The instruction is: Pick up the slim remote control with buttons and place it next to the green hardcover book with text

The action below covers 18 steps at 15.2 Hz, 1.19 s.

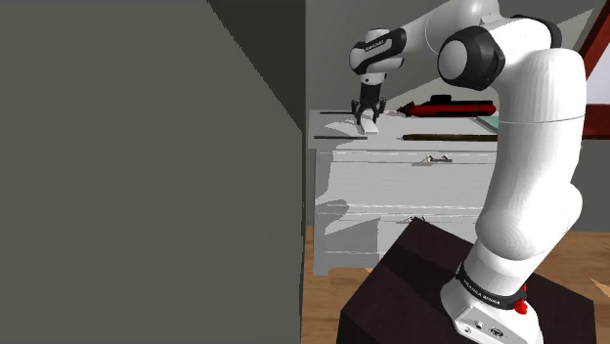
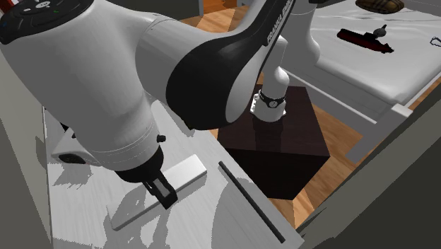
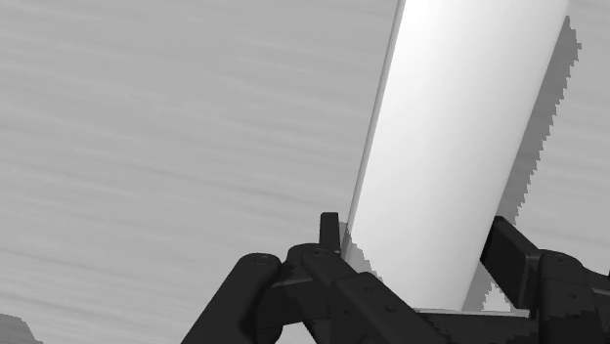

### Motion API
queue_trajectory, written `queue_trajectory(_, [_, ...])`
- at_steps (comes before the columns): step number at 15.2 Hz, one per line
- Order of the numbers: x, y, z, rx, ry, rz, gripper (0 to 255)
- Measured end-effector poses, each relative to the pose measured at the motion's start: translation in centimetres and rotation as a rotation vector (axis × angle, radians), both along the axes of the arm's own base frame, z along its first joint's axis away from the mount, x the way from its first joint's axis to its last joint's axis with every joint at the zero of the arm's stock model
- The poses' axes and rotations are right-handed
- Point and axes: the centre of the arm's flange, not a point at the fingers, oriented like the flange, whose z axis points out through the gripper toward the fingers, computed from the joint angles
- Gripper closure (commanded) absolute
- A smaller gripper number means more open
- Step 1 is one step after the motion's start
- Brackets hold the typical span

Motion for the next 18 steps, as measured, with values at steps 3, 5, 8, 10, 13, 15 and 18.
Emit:
queue_trajectory(3, [0.0, 0.0, 0.0, 0.0, 0.0, 0.0, 255])
queue_trajectory(5, [0.0, 0.0, 0.0, 0.0, 0.0, 0.0, 255])
queue_trajectory(8, [0.1, 0.0, 1.0, 0.0, 0.001, 0.0, 255])
queue_trajectory(10, [0.0, 0.1, 2.0, 0.0, 0.001, 0.0, 255])
queue_trajectory(13, [0.0, 0.1, 3.7, 0.0, 0.0, 0.0, 255])
queue_trajectory(15, [0.1, 0.1, 4.6, 0.0, 0.0, 0.0, 255])
queue_trajectory(18, [0.0, -0.1, 6.4, 0.0, 0.001, 0.0, 255])
